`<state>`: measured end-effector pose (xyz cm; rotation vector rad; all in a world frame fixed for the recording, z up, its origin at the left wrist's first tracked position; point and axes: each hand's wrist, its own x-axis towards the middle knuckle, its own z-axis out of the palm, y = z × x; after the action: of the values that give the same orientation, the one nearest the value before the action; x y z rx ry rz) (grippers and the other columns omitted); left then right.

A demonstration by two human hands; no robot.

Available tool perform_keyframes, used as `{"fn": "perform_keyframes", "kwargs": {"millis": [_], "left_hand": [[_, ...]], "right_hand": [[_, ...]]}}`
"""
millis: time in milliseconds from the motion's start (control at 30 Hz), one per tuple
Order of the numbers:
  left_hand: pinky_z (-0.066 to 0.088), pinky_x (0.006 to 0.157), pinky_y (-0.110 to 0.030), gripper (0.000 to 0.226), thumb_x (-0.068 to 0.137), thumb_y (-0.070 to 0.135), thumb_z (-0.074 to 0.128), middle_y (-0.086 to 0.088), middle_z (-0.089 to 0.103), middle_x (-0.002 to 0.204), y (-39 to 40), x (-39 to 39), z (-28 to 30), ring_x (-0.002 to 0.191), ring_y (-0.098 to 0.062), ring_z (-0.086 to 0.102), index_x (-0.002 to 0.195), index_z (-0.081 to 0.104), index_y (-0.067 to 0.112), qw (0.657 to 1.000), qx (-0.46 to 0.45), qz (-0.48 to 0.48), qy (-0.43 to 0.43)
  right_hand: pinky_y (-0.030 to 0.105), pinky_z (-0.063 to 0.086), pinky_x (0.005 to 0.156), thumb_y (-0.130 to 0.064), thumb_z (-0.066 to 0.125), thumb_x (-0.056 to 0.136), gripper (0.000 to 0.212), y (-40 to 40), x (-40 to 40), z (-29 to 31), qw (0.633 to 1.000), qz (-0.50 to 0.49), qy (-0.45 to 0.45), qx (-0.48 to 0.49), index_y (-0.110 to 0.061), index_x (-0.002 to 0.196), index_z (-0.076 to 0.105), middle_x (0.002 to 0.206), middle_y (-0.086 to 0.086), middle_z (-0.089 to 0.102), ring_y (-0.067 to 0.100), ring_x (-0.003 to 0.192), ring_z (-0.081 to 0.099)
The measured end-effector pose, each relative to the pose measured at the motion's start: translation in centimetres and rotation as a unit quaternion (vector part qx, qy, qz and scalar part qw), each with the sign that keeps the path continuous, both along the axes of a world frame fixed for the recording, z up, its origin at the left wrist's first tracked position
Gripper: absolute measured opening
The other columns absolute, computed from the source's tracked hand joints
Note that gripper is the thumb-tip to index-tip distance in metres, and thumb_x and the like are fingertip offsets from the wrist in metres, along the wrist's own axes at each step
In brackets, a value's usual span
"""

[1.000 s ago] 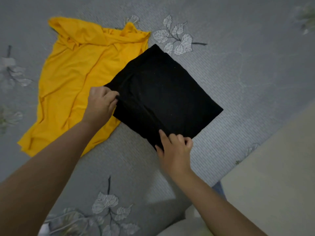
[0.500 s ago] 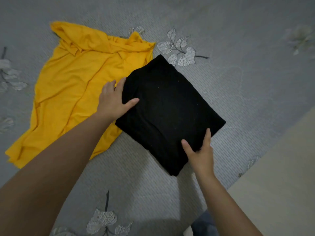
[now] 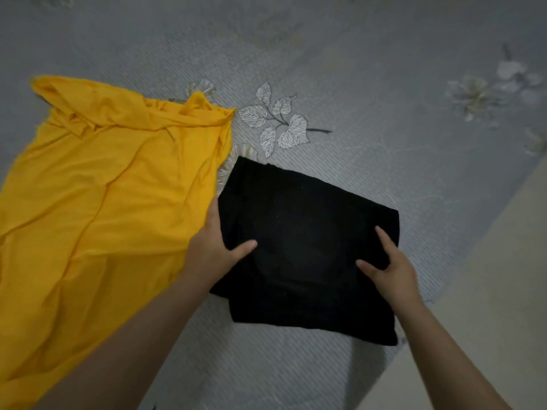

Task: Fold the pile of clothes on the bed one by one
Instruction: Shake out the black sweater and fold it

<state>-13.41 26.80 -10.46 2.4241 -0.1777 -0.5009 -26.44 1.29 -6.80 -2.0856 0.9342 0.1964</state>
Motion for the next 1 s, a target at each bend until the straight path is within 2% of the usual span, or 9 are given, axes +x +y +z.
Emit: {"fn": "perform_keyframes", "kwargs": {"millis": [67,100,167,267,367,467,633,767,1000], "left_hand": [[0.003,0.109,-0.018,0.104,0.071,0.046,0.071,-0.018,0.023,0.149,-1.3,-2.0,0.3,0.136,-0.03,0.024,0.146,0.008,0.012,0.998,0.02,0.018,-0.058],[0.007,0.104,-0.015,0.1,0.074,0.047,0.068,-0.021,0.029,0.145,-2.1,-2.9,0.5,0.132,-0.032,0.029,0.146,0.008,0.015,0.997,0.041,0.023,-0.062],[0.027,0.099,-0.028,0.094,0.077,0.051,0.062,-0.027,0.044,0.129,-3.4,-4.0,0.6,0.117,-0.036,0.044,0.146,0.003,0.025,0.998,0.054,0.03,-0.018],[0.04,0.094,-0.037,0.095,0.078,0.045,0.065,-0.021,0.049,0.129,-4.8,-4.3,0.8,0.114,-0.035,0.05,0.144,-0.003,0.035,0.996,-0.037,0.053,0.064],[0.034,0.101,-0.033,0.099,0.078,0.033,0.069,-0.007,0.036,0.145,-5.6,-4.4,1.1,0.127,-0.028,0.041,0.144,-0.004,0.036,0.976,-0.138,0.106,0.129],[0.03,0.104,-0.03,0.096,0.077,0.02,0.072,-0.002,0.032,0.147,-6.9,-5.0,2.6,0.13,-0.02,0.036,0.144,0.005,0.037,0.954,-0.215,0.119,0.172],[0.026,0.099,-0.016,0.091,0.077,0.016,0.072,-0.002,0.038,0.143,-12.1,-4.4,8.2,0.129,-0.016,0.038,0.146,0.013,0.025,0.983,-0.159,0.012,0.091],[0.024,0.091,-0.008,0.088,0.078,0.019,0.071,-0.003,0.039,0.143,-19.7,-3.2,15.1,0.129,-0.018,0.039,0.146,0.015,0.021,0.989,-0.139,-0.042,0.002],[0.036,0.097,-0.028,0.089,0.076,0.028,0.073,-0.005,0.042,0.141,-36.4,-3.4,28.4,0.127,-0.024,0.043,0.145,0.017,0.023,0.977,-0.135,-0.1,-0.131]], "right_hand": [[0.022,0.031,0.092,-0.018,0.07,0.078,0.079,-2.0,0.1,0.1,1.0,0.023,0.019,0.004,-0.025,0.143,0.025,0.139,0.005,0.045,0.022,0.122,0.045],[0.023,0.032,0.095,-0.023,0.07,0.078,0.083,-2.3,0.3,0.2,0.999,0.021,0.027,0.037,-0.028,0.144,0.02,0.141,0.003,0.042,0.021,0.125,0.043],[0.024,0.031,0.098,-0.03,0.07,0.077,0.091,-1.8,0.1,-0.1,0.994,0.022,0.035,0.102,-0.035,0.144,0.009,0.144,0.0,0.036,0.019,0.128,0.039],[0.019,0.028,0.096,-0.027,0.071,0.077,0.094,-1.3,-0.2,-0.4,0.992,0.028,0.023,0.121,-0.035,0.144,0.005,0.145,-0.001,0.034,0.016,0.128,0.038],[0.014,0.026,0.095,-0.021,0.071,0.078,0.092,-1.7,-0.4,0.0,0.989,0.031,0.02,0.142,-0.03,0.145,0.008,0.146,-0.001,0.034,0.012,0.126,0.038],[0.008,0.025,0.089,-0.018,0.071,0.078,0.093,-3.3,-1.0,1.6,0.993,0.053,0.027,0.099,-0.023,0.146,0.007,0.143,0.002,0.039,0.016,0.127,0.04],[0.019,0.032,0.096,-0.021,0.069,0.08,0.088,-8.8,-2.2,6.9,0.998,0.063,0.013,0.004,-0.017,0.146,0.01,0.138,0.008,0.046,0.022,0.124,0.045],[0.026,0.036,0.095,-0.024,0.069,0.08,0.09,-15.5,-2.7,12.8,0.997,0.035,-0.048,-0.05,-0.015,0.146,0.01,0.136,0.011,0.047,0.027,0.122,0.047],[0.024,0.037,0.09,-0.037,0.071,0.075,0.095,-31.4,-6.0,25.1,0.976,-0.006,-0.163,-0.142,-0.018,0.146,0.012,0.13,0.01,0.051,0.025,0.116,0.05]]}}
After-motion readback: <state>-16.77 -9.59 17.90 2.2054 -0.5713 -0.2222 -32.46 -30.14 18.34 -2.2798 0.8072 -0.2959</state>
